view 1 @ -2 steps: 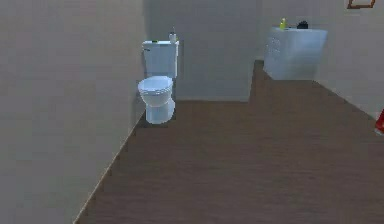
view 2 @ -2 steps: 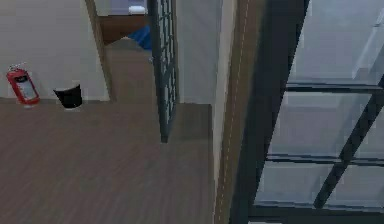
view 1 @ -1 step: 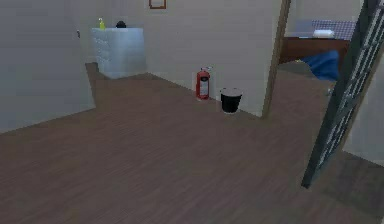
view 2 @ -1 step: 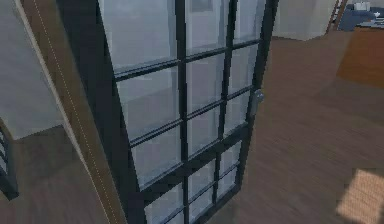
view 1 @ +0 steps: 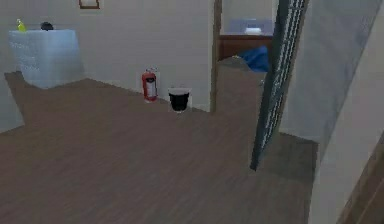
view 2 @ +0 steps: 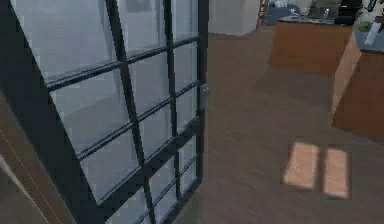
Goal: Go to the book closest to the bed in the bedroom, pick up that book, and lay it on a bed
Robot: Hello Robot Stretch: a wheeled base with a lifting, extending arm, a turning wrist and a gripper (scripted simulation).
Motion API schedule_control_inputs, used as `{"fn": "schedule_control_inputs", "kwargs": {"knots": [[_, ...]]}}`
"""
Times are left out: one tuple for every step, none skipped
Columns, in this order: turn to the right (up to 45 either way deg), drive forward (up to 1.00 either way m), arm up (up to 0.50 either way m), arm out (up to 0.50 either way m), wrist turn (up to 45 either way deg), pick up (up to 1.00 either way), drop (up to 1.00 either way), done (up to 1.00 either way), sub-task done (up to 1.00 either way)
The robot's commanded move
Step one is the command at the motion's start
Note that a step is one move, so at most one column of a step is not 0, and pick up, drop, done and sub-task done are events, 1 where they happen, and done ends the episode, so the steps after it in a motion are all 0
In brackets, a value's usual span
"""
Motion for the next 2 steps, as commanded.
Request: {"fn": "schedule_control_inputs", "kwargs": {"knots": [[0.0, 0.45, 0.00, 0.00, 0.0, 0.00, 0.00, 0.00, 0.00], [-45.0, 0.00, 0.00, 0.00, 0.0, 0.00, 0.00, 0.00, 0.00]]}}
